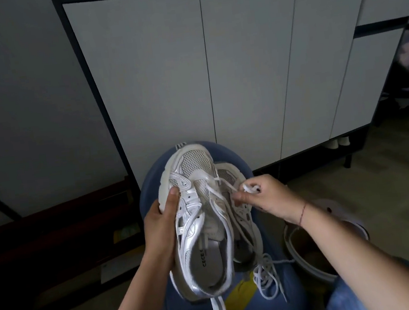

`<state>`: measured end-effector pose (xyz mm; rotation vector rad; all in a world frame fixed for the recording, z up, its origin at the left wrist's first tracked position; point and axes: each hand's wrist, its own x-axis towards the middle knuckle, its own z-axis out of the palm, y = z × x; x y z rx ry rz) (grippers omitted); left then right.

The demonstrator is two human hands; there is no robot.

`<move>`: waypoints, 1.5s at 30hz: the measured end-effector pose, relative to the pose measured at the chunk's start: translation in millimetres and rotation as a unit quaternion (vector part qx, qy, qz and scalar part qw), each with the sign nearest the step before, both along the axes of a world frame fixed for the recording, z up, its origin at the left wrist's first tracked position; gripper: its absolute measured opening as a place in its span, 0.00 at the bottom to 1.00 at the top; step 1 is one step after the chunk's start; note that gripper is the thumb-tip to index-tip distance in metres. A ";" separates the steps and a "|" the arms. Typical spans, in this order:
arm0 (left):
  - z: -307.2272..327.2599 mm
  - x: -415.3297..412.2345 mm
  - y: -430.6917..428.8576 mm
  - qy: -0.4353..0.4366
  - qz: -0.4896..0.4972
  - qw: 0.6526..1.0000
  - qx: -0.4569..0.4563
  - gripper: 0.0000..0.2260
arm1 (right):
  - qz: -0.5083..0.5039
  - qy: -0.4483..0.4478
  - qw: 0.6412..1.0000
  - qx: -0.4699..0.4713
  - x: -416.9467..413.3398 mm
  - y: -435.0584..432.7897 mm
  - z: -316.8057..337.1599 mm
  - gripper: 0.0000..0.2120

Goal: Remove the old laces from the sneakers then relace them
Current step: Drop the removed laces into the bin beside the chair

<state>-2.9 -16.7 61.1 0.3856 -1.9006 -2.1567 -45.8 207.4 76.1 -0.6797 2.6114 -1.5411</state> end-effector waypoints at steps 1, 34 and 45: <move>-0.5 -0.1 1.0 0.000 -0.002 1.000 0.004 0.16 | -0.006 -0.025 0.998 -0.049 2.0 -2.1 -2.2 0.24; -8.4 -2.0 9.8 -0.037 -0.018 0.999 0.008 0.20 | -0.042 -0.207 0.855 -0.474 -2.0 -5.8 1.2 0.15; -7.3 -4.1 9.1 -0.032 -0.017 0.999 0.014 0.23 | -0.007 -0.270 0.746 -0.609 -7.9 -1.6 7.7 0.20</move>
